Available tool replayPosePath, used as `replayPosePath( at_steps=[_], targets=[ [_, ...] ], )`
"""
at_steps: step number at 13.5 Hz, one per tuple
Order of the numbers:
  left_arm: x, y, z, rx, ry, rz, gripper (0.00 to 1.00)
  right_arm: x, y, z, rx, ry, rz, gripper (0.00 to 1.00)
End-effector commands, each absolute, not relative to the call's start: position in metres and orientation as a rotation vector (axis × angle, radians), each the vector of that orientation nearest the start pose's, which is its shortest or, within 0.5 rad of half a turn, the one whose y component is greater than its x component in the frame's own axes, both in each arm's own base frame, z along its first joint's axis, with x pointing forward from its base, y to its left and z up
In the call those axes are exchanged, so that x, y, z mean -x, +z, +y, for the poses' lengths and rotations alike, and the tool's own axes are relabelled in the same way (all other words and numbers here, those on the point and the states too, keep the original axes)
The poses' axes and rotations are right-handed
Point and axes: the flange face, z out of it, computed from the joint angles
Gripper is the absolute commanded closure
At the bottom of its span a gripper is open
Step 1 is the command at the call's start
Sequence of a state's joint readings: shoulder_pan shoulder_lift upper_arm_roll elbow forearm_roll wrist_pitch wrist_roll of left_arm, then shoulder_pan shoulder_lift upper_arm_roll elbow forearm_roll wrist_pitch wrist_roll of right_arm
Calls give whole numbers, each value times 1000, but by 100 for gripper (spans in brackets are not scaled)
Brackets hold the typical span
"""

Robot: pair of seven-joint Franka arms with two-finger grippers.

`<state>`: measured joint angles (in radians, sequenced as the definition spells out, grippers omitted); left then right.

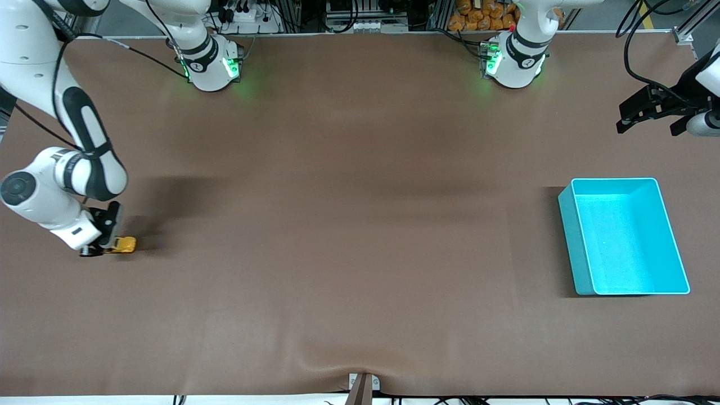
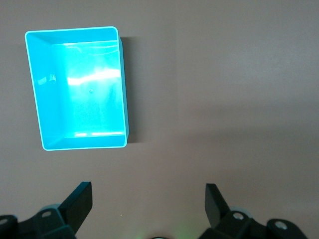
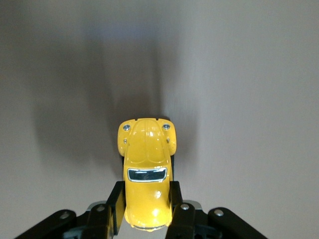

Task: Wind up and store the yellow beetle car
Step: 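Pull the car backward along the table with the right gripper to wind it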

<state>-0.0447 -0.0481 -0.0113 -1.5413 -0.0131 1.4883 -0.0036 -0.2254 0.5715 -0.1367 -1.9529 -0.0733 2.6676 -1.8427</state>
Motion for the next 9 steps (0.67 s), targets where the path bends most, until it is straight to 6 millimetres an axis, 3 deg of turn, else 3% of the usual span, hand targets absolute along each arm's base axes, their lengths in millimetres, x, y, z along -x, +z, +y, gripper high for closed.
replayPosePath(
  at_steps=[1, 5, 7, 9],
  targets=[
    [-533, 662, -29, 3160, -4, 80, 0, -570, 150, -269, 2318, 105, -2302, 100],
    [-533, 662, -30, 3160, -4, 83, 0, -563, 145, -323, 2301, 119, -2341, 100],
    [-533, 662, -30, 3160, -4, 83, 0, -559, 144, -338, 2305, 124, -2342, 100],
    [-533, 662, -29, 3160, -4, 80, 0, -560, 143, -342, 2312, 125, -2328, 88]
  ],
)
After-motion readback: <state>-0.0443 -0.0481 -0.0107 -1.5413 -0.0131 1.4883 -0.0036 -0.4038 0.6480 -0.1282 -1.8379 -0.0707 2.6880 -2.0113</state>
